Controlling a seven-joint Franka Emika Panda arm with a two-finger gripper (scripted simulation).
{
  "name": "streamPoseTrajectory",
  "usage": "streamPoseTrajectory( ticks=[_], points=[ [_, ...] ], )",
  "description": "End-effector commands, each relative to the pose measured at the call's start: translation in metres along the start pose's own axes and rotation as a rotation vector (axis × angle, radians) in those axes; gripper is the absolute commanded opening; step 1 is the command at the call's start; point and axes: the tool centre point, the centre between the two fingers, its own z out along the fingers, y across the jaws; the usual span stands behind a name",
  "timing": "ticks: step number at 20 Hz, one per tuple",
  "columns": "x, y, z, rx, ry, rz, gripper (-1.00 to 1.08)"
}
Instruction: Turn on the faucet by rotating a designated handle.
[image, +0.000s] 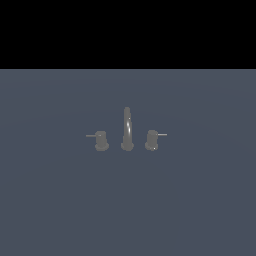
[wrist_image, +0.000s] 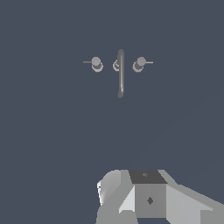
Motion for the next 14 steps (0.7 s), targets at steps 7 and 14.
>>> streamPoseTrajectory(
  ticks=[7, 14],
  points=[
    [0.04, 0.006, 0.015, 0.001, 0.0, 0.136, -1.0],
    [0.095, 0.017, 0.044, 0.003, 0.002, 0.325, -1.0]
  ],
)
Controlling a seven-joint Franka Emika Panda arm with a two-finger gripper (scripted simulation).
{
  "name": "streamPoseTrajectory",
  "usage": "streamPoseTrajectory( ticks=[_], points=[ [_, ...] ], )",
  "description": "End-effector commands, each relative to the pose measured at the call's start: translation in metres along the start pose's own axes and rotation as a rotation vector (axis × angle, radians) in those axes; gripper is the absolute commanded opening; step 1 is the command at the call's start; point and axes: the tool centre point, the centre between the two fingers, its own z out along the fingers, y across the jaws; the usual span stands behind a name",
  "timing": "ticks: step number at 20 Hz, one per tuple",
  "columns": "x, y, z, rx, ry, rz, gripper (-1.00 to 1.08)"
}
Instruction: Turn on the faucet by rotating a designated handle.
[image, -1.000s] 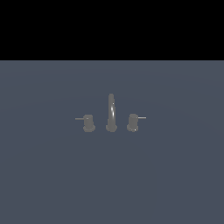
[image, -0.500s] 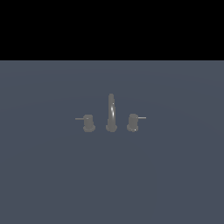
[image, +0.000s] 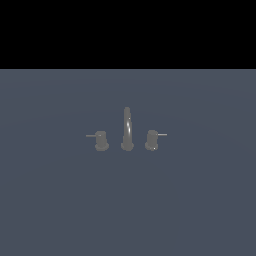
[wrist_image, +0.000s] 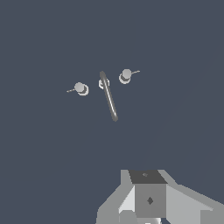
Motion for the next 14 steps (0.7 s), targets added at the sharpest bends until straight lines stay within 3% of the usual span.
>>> streamPoseTrajectory(
  ticks=[1, 14],
  points=[
    [0.021, -0.001, 0.013, 0.001, 0.0, 0.074, -1.0],
    [0.122, 0.003, 0.099, 0.007, 0.001, 0.456, -1.0]
  ],
)
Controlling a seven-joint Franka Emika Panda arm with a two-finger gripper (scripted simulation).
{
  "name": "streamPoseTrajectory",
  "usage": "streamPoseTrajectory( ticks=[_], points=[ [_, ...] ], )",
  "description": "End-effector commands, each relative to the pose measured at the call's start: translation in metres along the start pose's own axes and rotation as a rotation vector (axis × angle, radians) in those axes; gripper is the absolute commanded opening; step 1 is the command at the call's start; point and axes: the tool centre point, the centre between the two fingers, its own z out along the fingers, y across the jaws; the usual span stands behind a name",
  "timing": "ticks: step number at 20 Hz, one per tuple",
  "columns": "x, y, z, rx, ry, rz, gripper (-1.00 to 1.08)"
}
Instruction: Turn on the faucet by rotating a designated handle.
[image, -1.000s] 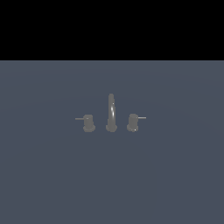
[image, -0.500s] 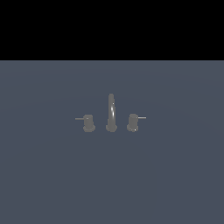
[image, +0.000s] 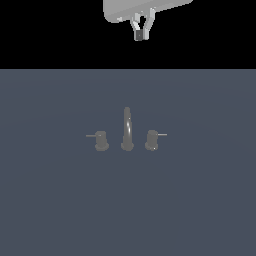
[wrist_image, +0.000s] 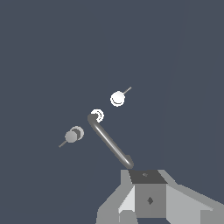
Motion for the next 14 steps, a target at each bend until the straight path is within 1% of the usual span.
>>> streamPoseTrajectory(
  ticks=[1, 8, 14],
  points=[
    [0.017, -0.005, 0.02, 0.002, 0.0, 0.075, -1.0],
    [0.061, -0.014, 0.081, 0.005, 0.0, 0.281, -1.0],
    [0.093, -0.016, 0.139, 0.008, -0.001, 0.459, -1.0]
  ],
)
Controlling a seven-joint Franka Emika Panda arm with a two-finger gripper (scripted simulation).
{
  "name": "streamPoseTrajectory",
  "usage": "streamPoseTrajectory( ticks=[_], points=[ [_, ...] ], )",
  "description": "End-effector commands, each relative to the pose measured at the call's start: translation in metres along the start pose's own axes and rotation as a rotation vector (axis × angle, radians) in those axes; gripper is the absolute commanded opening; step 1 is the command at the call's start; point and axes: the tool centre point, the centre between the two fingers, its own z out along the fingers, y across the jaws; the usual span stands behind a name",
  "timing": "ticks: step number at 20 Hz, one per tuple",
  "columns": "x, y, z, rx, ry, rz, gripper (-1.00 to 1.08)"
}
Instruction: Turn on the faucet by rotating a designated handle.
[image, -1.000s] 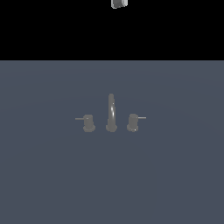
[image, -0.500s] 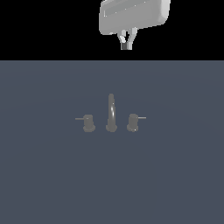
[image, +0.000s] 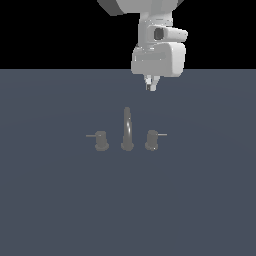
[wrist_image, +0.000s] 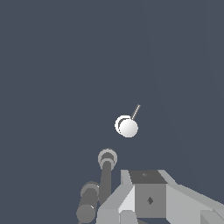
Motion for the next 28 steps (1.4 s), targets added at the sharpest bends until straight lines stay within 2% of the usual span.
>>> streamPoseTrajectory(
  ticks=[1, 9, 15, 21, 28],
  points=[
    [0.012, -0.005, 0.025, 0.002, 0.0, 0.075, -1.0],
    [0.041, -0.011, 0.105, 0.005, -0.002, 0.296, -1.0],
    [0.053, -0.01, 0.146, 0.007, -0.003, 0.405, -1.0],
    [0.058, -0.008, 0.167, 0.008, -0.004, 0.46, -1.0],
    [0.059, -0.007, 0.169, 0.007, -0.004, 0.466, -1.0]
  ],
)
